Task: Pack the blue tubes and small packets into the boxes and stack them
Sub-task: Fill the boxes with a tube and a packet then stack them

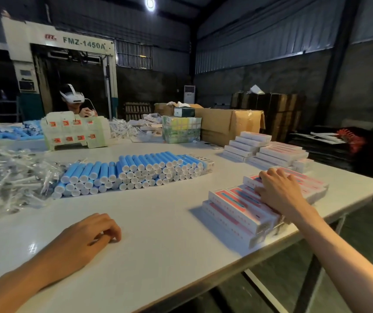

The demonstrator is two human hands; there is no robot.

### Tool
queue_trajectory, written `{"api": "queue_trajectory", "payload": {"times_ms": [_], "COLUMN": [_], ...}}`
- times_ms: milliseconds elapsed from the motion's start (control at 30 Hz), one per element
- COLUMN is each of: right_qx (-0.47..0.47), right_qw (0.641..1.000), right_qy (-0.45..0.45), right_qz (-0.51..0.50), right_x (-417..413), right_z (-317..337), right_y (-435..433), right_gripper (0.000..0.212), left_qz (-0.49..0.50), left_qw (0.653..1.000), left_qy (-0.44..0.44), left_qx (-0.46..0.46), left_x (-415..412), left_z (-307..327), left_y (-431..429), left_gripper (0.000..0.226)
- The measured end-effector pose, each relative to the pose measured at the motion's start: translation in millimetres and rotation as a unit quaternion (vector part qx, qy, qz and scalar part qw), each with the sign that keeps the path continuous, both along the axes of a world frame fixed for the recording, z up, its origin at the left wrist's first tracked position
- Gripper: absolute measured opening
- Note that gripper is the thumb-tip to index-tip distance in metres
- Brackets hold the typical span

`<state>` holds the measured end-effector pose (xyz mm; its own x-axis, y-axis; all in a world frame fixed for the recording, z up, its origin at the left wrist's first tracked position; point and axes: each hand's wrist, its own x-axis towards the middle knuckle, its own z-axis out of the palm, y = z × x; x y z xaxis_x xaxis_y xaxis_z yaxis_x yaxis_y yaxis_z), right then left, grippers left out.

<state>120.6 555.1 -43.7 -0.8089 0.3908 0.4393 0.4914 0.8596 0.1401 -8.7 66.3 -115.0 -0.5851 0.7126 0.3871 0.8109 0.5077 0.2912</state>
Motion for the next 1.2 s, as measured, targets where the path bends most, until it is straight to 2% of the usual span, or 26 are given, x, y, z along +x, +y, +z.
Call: {"api": "queue_trajectory", "payload": {"times_ms": [167,233,300,400,467,600,700,800,933,1000,1067,1133,1200], "right_qx": [-0.009,-0.001,-0.043,-0.151,-0.203,-0.312,-0.389,-0.420,-0.470,-0.490,-0.503,-0.508,-0.498], "right_qw": [1.000,0.999,0.989,0.955,0.929,0.848,0.800,0.782,0.757,0.746,0.740,0.734,0.737], "right_qy": [-0.010,0.044,0.118,0.167,0.166,0.151,0.145,0.134,0.136,0.135,0.131,0.131,0.129], "right_qz": [-0.011,0.009,0.081,0.194,0.260,0.401,0.434,0.440,0.434,0.430,0.426,0.430,0.439], "right_x": [2,-3,-16,-45,-66,-103,-127,-143,-157,-164,-167,-168,-167], "right_z": [9,13,21,31,32,19,4,-22,-54,-62,-66,-70,-71], "right_y": [-7,-22,-52,-118,-167,-258,-312,-352,-371,-369,-365,-365,-367], "right_gripper": [0.043,0.046,0.040,0.022,0.022,0.024,0.023,0.022,0.016,0.015,0.016,0.017,0.018], "left_qz": [0.002,0.006,0.010,0.019,0.043,0.122,0.200,0.269,0.338,0.381,0.447,0.537,0.628], "left_qw": [1.000,1.000,1.000,0.999,0.999,0.992,0.979,0.961,0.936,0.921,0.891,0.834,0.757], "left_qy": [-0.010,-0.014,-0.021,-0.034,-0.018,0.022,0.046,0.058,0.052,0.041,0.021,0.011,0.023], "left_qx": [0.001,0.003,0.005,0.016,0.010,0.027,0.021,-0.007,-0.077,-0.064,-0.073,-0.124,-0.176], "left_x": [1,0,1,5,6,5,3,2,-2,-6,-11,-13,-13], "left_z": [2,2,4,8,10,17,20,25,35,45,55,65,71], "left_y": [-3,-2,-1,1,2,1,0,-5,-22,-42,-71,-108,-145], "left_gripper": [0.035,0.034,0.034,0.034,0.035,0.031,0.023,0.008,0.015,0.012,0.021,0.043,0.055]}}
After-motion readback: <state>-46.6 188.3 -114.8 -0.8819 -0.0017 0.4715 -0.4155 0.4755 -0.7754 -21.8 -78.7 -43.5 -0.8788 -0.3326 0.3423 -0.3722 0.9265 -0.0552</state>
